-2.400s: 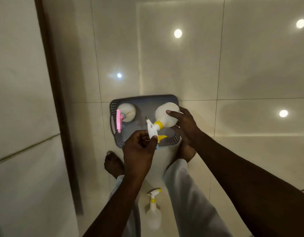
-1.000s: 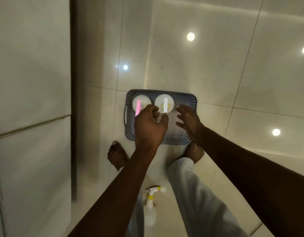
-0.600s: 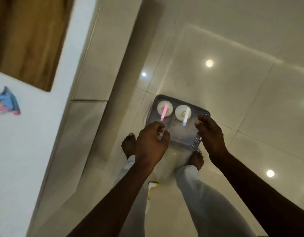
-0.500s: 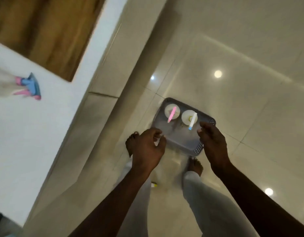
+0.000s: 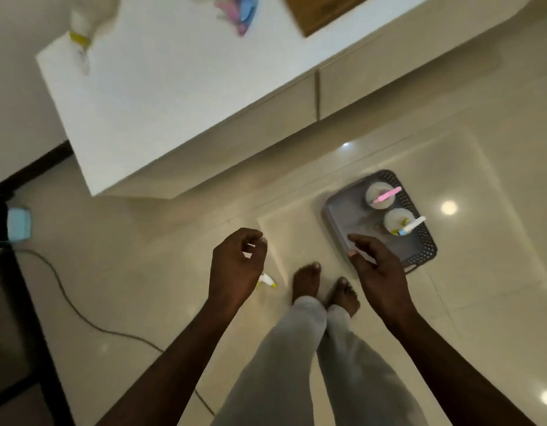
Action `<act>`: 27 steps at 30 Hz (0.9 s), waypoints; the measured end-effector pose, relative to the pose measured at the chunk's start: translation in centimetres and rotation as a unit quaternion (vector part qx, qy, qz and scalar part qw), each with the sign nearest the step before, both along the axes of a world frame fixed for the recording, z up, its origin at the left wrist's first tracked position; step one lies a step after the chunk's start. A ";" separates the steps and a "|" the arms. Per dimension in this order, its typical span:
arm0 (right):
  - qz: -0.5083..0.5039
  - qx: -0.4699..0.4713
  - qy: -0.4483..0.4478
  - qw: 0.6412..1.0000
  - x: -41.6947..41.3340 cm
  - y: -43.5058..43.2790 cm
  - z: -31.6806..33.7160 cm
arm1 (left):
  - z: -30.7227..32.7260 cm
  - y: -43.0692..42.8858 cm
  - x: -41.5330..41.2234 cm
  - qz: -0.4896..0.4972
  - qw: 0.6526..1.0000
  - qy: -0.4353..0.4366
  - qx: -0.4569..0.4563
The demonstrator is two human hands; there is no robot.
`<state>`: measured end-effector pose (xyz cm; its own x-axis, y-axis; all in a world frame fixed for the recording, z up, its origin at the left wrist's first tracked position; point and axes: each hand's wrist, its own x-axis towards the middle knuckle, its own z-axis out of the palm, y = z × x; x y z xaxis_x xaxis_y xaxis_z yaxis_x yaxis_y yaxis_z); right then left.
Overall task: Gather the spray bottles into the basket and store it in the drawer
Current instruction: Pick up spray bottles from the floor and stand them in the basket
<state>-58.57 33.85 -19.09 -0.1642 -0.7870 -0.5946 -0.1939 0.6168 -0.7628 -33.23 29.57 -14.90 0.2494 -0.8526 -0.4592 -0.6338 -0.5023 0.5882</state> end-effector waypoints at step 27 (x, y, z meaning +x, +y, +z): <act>0.330 0.101 0.070 0.936 29.5 8.2 -19.6 | -22.9 26.5 25.2 0.497 0.830 0.196 0.160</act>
<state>-29.09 42.08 -38.73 0.2298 -0.6189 -0.7511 -0.6728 0.4566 -0.5821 -7.98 56.05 -37.79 0.5347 -0.1342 -0.8343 0.3961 -0.8323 0.3878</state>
